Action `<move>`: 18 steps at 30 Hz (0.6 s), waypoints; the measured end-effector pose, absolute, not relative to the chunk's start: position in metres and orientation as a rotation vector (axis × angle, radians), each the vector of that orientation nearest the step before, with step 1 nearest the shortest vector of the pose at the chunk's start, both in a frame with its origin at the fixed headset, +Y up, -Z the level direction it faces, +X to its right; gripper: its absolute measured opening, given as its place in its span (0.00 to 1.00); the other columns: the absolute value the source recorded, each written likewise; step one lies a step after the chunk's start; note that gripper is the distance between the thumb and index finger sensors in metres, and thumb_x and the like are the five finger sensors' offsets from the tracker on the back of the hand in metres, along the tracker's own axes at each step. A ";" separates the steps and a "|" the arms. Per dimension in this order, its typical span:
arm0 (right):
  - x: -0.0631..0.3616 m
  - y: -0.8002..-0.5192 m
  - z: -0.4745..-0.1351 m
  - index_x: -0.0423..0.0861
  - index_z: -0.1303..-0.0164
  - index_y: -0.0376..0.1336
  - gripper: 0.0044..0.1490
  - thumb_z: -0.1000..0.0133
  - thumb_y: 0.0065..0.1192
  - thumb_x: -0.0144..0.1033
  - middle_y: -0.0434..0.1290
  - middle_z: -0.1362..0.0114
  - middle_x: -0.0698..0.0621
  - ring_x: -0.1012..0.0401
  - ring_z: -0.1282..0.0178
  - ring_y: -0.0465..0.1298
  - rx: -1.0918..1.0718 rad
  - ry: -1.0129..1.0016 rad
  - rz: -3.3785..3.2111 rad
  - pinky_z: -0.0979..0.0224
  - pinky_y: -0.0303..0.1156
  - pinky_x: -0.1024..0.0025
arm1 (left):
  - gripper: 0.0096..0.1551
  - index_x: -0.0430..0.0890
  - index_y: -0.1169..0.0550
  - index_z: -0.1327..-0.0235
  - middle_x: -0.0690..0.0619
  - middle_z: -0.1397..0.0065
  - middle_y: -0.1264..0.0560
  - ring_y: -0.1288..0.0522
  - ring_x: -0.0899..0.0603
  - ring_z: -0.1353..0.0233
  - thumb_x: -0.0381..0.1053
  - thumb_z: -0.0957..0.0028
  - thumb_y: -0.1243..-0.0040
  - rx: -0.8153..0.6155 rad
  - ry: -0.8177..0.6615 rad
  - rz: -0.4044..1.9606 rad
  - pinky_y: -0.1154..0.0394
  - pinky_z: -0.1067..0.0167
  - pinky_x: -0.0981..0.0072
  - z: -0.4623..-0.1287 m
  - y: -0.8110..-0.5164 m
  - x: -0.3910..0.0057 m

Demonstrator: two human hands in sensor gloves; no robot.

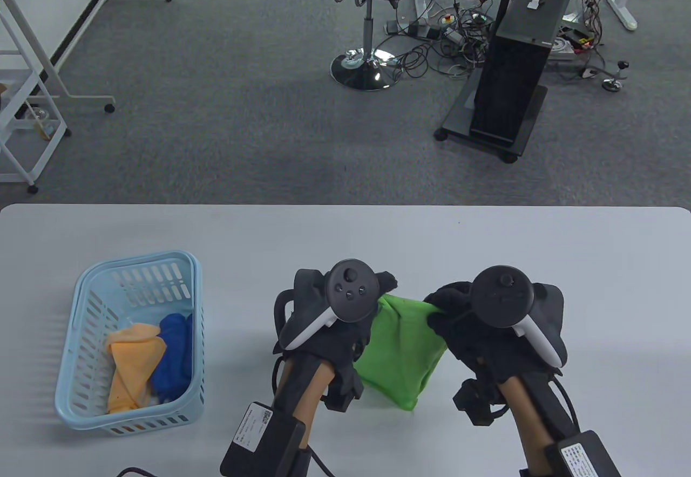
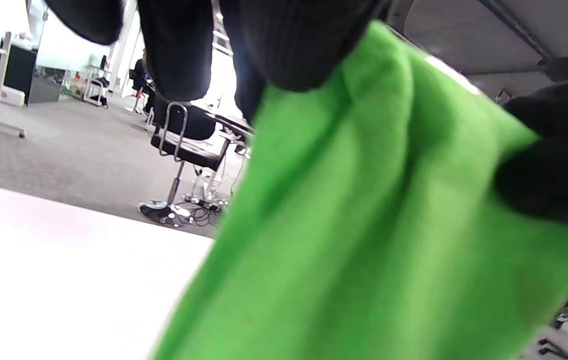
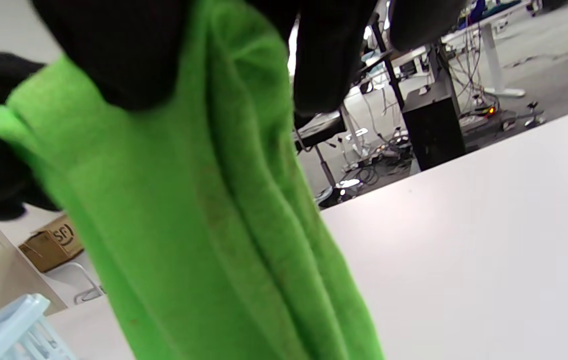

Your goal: Roll rectangular towel into towel roll

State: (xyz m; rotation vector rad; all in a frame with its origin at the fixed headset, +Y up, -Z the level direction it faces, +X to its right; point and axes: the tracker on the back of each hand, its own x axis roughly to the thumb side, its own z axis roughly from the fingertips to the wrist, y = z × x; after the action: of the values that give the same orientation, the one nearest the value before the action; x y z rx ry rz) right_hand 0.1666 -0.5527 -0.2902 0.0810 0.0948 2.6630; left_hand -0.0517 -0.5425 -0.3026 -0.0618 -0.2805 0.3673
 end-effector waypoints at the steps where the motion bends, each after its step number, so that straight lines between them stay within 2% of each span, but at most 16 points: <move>1: 0.166 -0.552 -0.290 0.50 0.44 0.72 0.30 0.59 0.67 0.42 0.69 0.30 0.47 0.47 0.28 0.70 0.074 0.118 2.697 0.25 0.56 0.36 | 0.40 0.62 0.34 0.25 0.51 0.23 0.28 0.32 0.30 0.24 0.40 0.53 0.36 -0.085 -0.323 0.362 0.41 0.31 0.27 -0.300 -0.539 -0.053; 2: 0.165 -0.552 -0.291 0.50 0.44 0.72 0.30 0.59 0.67 0.42 0.69 0.30 0.47 0.47 0.29 0.70 0.075 0.129 2.723 0.25 0.56 0.36 | 0.45 0.65 0.39 0.23 0.52 0.18 0.37 0.37 0.30 0.21 0.41 0.53 0.34 -0.135 -0.416 0.375 0.44 0.30 0.27 -0.295 -0.537 -0.051; 3: 0.165 -0.552 -0.292 0.51 0.44 0.72 0.30 0.59 0.67 0.42 0.69 0.31 0.47 0.47 0.29 0.71 0.075 0.134 2.734 0.25 0.56 0.36 | 0.48 0.66 0.42 0.22 0.52 0.16 0.39 0.40 0.30 0.19 0.45 0.54 0.33 -0.169 -0.448 0.378 0.45 0.30 0.28 -0.292 -0.535 -0.049; 5: 0.164 -0.552 -0.296 0.51 0.44 0.72 0.30 0.59 0.67 0.42 0.69 0.31 0.47 0.48 0.29 0.71 0.072 0.130 2.730 0.25 0.56 0.36 | 0.57 0.60 0.46 0.18 0.52 0.14 0.42 0.44 0.28 0.17 0.59 0.60 0.29 -0.241 -0.466 0.361 0.48 0.29 0.26 -0.289 -0.537 -0.042; 7: 0.163 -0.552 -0.298 0.50 0.44 0.72 0.30 0.59 0.67 0.42 0.69 0.31 0.47 0.48 0.29 0.71 0.069 0.141 2.697 0.25 0.56 0.36 | 0.60 0.57 0.46 0.17 0.50 0.13 0.42 0.45 0.28 0.17 0.67 0.63 0.32 -0.260 -0.450 0.310 0.49 0.29 0.25 -0.296 -0.545 -0.034; 8: 0.162 -0.551 -0.299 0.50 0.45 0.72 0.30 0.59 0.67 0.41 0.70 0.31 0.47 0.48 0.30 0.71 0.072 0.137 2.688 0.25 0.56 0.36 | 0.58 0.56 0.42 0.18 0.48 0.15 0.37 0.43 0.28 0.17 0.68 0.63 0.33 -0.240 -0.429 0.294 0.49 0.29 0.24 -0.299 -0.549 -0.032; 9: 0.161 -0.552 -0.299 0.50 0.45 0.72 0.30 0.59 0.67 0.41 0.71 0.33 0.47 0.48 0.31 0.72 0.069 0.133 2.693 0.25 0.57 0.37 | 0.52 0.54 0.34 0.22 0.46 0.24 0.26 0.36 0.29 0.21 0.67 0.63 0.33 -0.171 -0.385 0.274 0.45 0.30 0.25 -0.305 -0.554 -0.029; 10: 0.160 -0.553 -0.301 0.49 0.45 0.72 0.30 0.59 0.67 0.40 0.71 0.34 0.46 0.48 0.32 0.73 0.056 0.136 2.721 0.26 0.58 0.37 | 0.38 0.53 0.21 0.35 0.49 0.41 0.15 0.27 0.33 0.28 0.63 0.61 0.34 -0.092 -0.341 0.265 0.41 0.32 0.26 -0.311 -0.558 -0.026; 11: 0.160 -0.554 -0.303 0.50 0.45 0.72 0.30 0.59 0.66 0.40 0.71 0.34 0.47 0.48 0.33 0.74 0.029 0.155 2.783 0.26 0.59 0.38 | 0.26 0.51 0.13 0.51 0.50 0.56 0.11 0.20 0.38 0.37 0.59 0.61 0.33 -0.061 -0.326 0.259 0.38 0.33 0.28 -0.317 -0.563 -0.024; 12: 0.161 -0.556 -0.306 0.50 0.45 0.71 0.30 0.59 0.66 0.39 0.71 0.34 0.48 0.49 0.33 0.75 0.024 0.159 2.838 0.26 0.60 0.40 | 0.25 0.51 0.12 0.52 0.51 0.58 0.12 0.19 0.38 0.39 0.59 0.60 0.34 -0.094 -0.324 0.249 0.36 0.34 0.29 -0.322 -0.566 -0.022; 13: 0.163 -0.558 -0.309 0.51 0.45 0.71 0.30 0.59 0.66 0.39 0.71 0.35 0.48 0.50 0.34 0.75 0.020 0.159 2.867 0.26 0.61 0.41 | 0.25 0.52 0.12 0.53 0.50 0.58 0.12 0.19 0.38 0.39 0.59 0.60 0.34 -0.118 -0.291 0.237 0.37 0.33 0.29 -0.327 -0.569 -0.021; 14: 0.165 -0.563 -0.316 0.51 0.45 0.71 0.30 0.60 0.66 0.38 0.71 0.35 0.48 0.51 0.36 0.76 0.000 0.181 2.888 0.27 0.62 0.42 | 0.24 0.56 0.11 0.52 0.52 0.53 0.12 0.20 0.39 0.37 0.59 0.60 0.34 -0.120 -0.272 0.210 0.35 0.33 0.30 -0.332 -0.572 -0.019; 15: 0.169 -0.568 -0.322 0.51 0.44 0.71 0.30 0.60 0.66 0.37 0.71 0.34 0.49 0.52 0.39 0.77 -0.031 0.204 2.884 0.28 0.64 0.44 | 0.24 0.58 0.10 0.51 0.51 0.41 0.15 0.19 0.38 0.38 0.58 0.61 0.32 -0.095 -0.270 0.196 0.32 0.36 0.34 -0.340 -0.575 -0.018; 17: 0.174 -0.575 -0.333 0.51 0.45 0.71 0.30 0.60 0.67 0.38 0.70 0.34 0.48 0.55 0.54 0.81 -0.077 0.209 2.859 0.36 0.71 0.49 | 0.26 0.58 0.11 0.48 0.50 0.30 0.21 0.18 0.39 0.42 0.58 0.60 0.33 -0.200 -0.237 0.193 0.28 0.40 0.37 -0.351 -0.580 -0.016; 18: 0.176 -0.578 -0.339 0.51 0.45 0.71 0.30 0.60 0.67 0.39 0.71 0.35 0.48 0.58 0.61 0.81 -0.111 0.200 2.848 0.40 0.74 0.52 | 0.26 0.58 0.12 0.46 0.49 0.28 0.22 0.16 0.42 0.49 0.58 0.59 0.33 -0.209 -0.239 0.218 0.25 0.44 0.40 -0.356 -0.581 -0.015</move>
State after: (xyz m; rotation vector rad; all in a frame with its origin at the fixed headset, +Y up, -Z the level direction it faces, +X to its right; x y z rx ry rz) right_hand 0.1764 -0.5784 -0.3392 -0.1112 0.2001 2.8478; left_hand -0.0149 -0.5806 -0.3564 -0.2089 -0.2392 0.2181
